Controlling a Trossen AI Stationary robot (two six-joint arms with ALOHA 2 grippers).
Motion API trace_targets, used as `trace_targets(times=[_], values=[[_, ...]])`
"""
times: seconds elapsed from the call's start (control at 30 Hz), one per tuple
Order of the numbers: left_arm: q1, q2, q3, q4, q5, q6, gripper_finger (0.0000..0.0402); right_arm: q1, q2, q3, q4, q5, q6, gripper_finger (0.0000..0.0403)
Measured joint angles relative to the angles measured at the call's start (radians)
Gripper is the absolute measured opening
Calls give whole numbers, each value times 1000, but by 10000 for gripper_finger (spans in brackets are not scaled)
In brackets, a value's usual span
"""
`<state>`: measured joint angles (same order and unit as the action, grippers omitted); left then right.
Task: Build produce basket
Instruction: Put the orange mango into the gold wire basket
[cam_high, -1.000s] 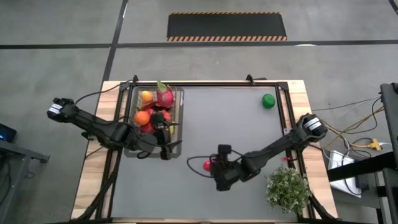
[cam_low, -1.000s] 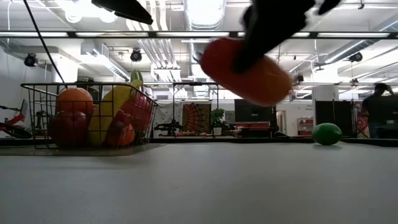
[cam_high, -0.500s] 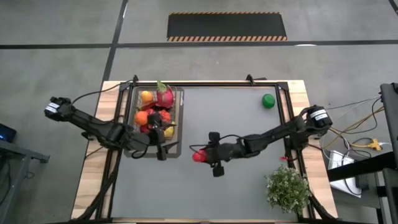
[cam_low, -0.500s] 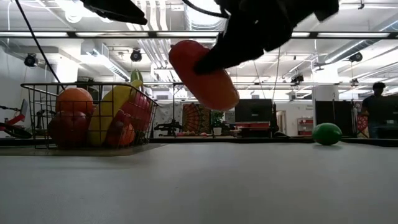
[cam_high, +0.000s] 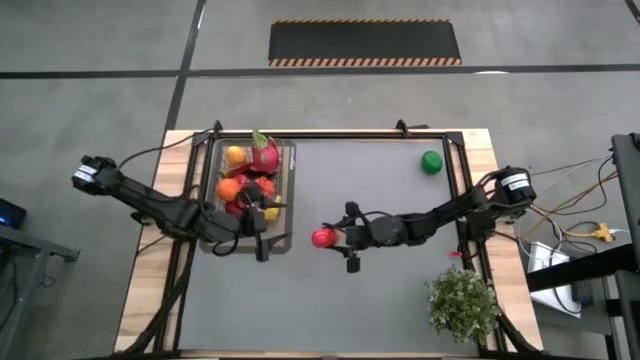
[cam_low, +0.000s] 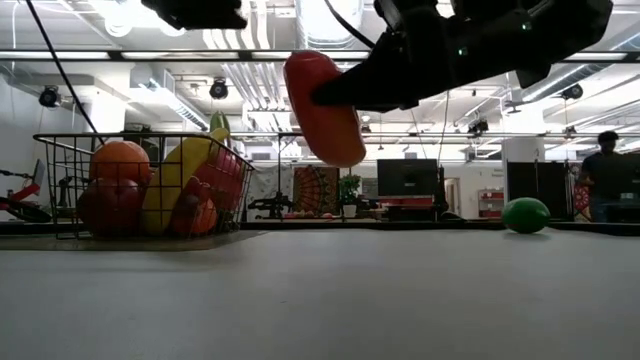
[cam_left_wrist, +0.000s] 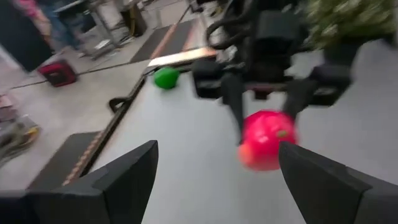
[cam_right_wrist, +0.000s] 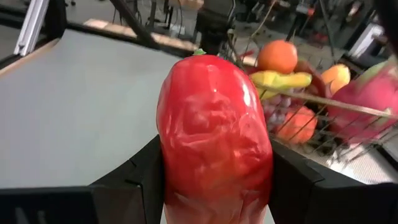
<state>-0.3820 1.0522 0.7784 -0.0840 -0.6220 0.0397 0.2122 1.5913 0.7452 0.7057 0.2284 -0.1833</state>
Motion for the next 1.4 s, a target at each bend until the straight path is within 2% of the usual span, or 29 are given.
trace_targets(times=[0.13, 0.43, 0.83, 1.07, 1.2, 1.4], values=[[0, 32, 0, 74, 73, 3, 312, -3, 0, -12, 40, -1, -23, 194], [0, 128, 0, 189, 141, 27, 312, -4, 0, -13, 56, 0, -31, 194], [3, 313, 0, 411, 151, 79, 311, -4, 0, -13, 123, -1, -63, 195], [21, 365, 4, 471, 150, 91, 309, -4, 0, -13, 122, -1, -59, 195], [23, 370, 3, 474, 150, 97, 283, -3, 0, -13, 122, -4, -51, 195], [23, 370, 3, 470, 144, 98, 216, -3, 0, -13, 120, -9, -52, 196]])
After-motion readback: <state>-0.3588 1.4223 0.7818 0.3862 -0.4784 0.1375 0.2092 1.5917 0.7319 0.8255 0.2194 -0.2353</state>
